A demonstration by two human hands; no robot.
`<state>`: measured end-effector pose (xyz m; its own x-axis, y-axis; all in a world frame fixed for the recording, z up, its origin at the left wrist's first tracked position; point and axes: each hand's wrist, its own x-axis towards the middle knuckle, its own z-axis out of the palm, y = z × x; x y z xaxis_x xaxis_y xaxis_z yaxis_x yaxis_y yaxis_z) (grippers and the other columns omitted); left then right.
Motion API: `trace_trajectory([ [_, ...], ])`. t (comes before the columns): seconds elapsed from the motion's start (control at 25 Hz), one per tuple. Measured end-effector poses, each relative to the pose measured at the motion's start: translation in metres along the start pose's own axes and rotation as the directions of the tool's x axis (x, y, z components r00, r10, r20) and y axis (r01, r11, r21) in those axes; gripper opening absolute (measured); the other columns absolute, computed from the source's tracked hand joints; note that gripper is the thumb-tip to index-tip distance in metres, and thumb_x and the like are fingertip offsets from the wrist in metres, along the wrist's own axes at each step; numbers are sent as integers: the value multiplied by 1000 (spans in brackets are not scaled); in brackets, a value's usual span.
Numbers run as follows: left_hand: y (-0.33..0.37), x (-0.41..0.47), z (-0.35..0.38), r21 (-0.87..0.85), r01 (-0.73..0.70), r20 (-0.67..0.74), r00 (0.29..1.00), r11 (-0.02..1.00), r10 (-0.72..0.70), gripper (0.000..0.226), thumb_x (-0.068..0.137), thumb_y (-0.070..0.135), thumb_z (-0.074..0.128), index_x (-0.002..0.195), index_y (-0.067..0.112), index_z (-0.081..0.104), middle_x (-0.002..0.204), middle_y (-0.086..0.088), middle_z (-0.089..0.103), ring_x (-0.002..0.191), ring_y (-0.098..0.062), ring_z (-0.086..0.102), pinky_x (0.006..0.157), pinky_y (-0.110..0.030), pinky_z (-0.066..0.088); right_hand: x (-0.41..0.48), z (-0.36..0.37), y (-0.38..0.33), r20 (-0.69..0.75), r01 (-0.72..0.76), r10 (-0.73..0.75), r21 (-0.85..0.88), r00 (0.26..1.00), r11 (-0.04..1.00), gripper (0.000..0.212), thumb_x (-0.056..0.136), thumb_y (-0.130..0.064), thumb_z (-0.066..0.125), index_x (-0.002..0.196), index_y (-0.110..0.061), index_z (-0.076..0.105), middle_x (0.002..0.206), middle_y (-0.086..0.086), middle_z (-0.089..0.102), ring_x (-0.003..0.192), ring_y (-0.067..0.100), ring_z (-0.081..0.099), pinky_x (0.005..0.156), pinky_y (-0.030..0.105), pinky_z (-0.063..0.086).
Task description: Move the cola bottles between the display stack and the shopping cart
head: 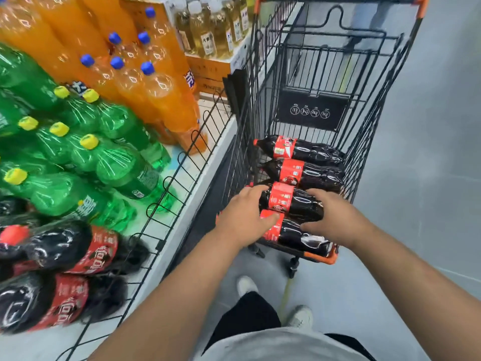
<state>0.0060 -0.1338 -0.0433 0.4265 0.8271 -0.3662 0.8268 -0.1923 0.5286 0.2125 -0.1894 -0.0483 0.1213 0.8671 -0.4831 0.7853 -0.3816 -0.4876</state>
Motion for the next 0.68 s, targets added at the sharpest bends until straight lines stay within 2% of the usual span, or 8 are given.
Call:
trace_trajectory([
  [0.12,-13,37,8,-56,52,62,997,997,-48,73,93,44,68,155,24,35,153,-9,42,139,-27,44,114,-40,38,31,6,8,48,-53,52,4,997,999,92,77,-40,80,152,-28,29,150,7,41,130,23,48,104,34,42],
  [0.24,-28,81,15,-98,105,101,990,990,-95,70,93,42,70,153,23,38,150,-10,46,138,-26,47,112,-37,38,66,13,15,78,-106,105,15,991,994,91,77,-38,80,152,-26,29,152,5,41,134,22,44,104,32,39],
  [0.48,-56,155,54,-119,229,198,959,966,-203,71,92,43,71,151,18,40,145,-12,49,134,-27,50,112,-39,41,130,41,30,119,-206,197,72,973,976,90,79,-36,80,152,-26,29,150,10,40,135,25,42,104,31,38],
  [0.6,-67,183,80,-200,366,217,921,909,-323,71,92,43,71,150,15,40,131,-4,53,126,-26,55,105,-36,45,157,59,49,165,-250,240,44,957,967,91,78,-38,79,152,-26,28,151,13,38,135,27,41,106,34,38],
  [0.68,-73,201,97,-306,503,249,862,808,-442,68,92,42,72,147,15,42,117,3,51,122,-25,58,101,-33,46,174,67,66,198,-253,251,-15,948,967,92,78,-41,78,152,-25,27,151,13,36,135,29,41,107,34,37],
])
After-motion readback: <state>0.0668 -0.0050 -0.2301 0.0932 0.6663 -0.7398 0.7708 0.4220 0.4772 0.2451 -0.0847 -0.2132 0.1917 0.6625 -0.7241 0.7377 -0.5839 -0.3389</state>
